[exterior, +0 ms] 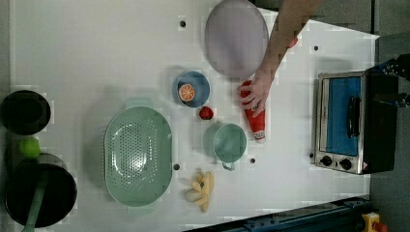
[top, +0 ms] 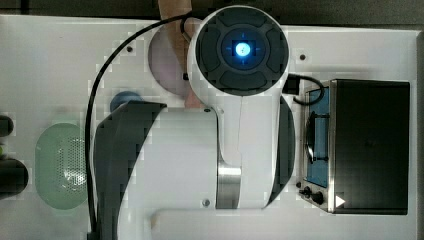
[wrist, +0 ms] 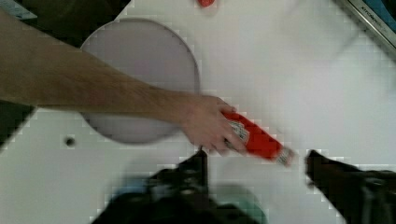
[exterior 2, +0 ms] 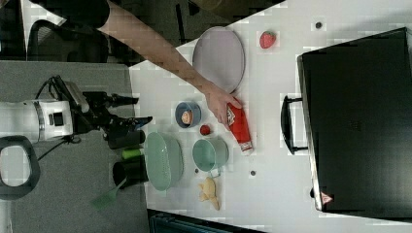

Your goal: Pick Ketchup from the table and place it in strainer.

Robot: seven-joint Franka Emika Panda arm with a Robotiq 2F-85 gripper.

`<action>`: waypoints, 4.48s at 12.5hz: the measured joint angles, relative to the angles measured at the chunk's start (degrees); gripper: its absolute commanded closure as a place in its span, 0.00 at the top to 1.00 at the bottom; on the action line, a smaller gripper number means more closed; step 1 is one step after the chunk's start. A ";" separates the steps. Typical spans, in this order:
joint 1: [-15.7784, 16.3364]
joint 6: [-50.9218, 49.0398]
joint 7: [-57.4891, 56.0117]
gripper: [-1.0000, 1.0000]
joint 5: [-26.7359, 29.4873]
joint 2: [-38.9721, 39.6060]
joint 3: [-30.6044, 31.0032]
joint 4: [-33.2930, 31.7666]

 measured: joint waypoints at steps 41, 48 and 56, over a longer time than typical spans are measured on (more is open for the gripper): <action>-5.48 52.18 -56.01 1.00 -1.46 27.98 7.35 -31.17; -4.98 53.52 -56.07 0.61 -1.54 27.13 7.78 -31.39; -5.36 30.10 -54.78 0.61 -1.47 5.44 9.94 -29.82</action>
